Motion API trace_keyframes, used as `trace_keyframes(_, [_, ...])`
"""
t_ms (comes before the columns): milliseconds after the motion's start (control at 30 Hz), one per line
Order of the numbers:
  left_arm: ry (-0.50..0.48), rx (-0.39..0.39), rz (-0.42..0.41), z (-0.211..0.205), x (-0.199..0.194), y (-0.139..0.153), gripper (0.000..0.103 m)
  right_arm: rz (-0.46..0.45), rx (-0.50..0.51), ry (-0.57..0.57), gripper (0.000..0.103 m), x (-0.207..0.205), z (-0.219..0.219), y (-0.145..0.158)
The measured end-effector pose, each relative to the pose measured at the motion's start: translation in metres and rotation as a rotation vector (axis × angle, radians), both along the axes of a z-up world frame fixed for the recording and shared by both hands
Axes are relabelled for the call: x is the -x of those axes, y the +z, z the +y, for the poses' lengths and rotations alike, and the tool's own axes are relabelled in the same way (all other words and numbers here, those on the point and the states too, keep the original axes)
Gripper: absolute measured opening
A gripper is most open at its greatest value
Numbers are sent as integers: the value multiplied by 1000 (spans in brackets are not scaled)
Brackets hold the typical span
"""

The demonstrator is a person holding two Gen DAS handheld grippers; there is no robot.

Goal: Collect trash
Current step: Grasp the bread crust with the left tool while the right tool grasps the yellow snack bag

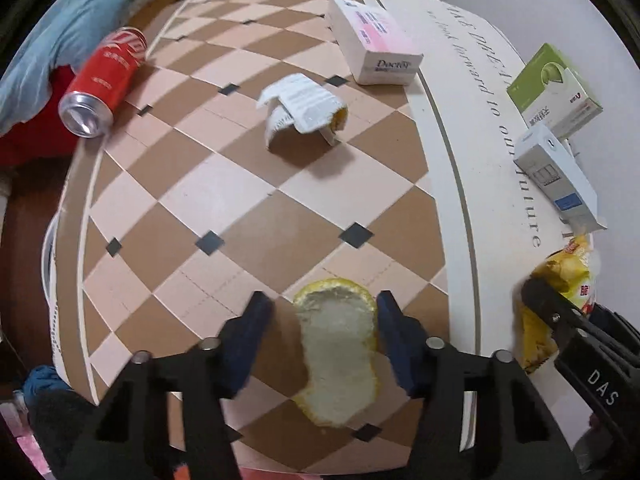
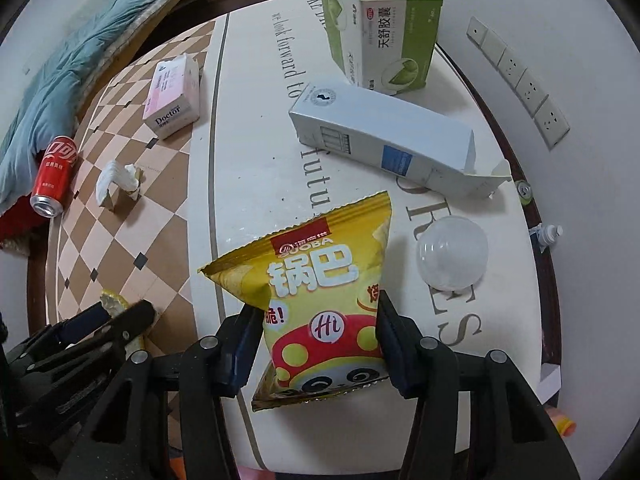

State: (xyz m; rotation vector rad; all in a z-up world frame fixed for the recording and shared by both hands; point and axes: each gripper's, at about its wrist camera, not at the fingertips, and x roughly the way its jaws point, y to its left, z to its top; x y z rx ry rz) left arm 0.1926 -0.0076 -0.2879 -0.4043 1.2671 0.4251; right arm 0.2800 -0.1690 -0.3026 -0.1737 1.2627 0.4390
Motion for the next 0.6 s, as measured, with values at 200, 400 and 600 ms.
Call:
trace_keyframes(200, [16,-31,-14,9,6,6,36,-16,-2,16,54,3,1,5])
trace_keyframes(400, [26,-69,-68,25,26,34,36,-51,-38,34,54,12,9,26])
trace_keyframes(600, [51,-116,-152,42,38,81,36,-90,-86,66,54,23,23,55])
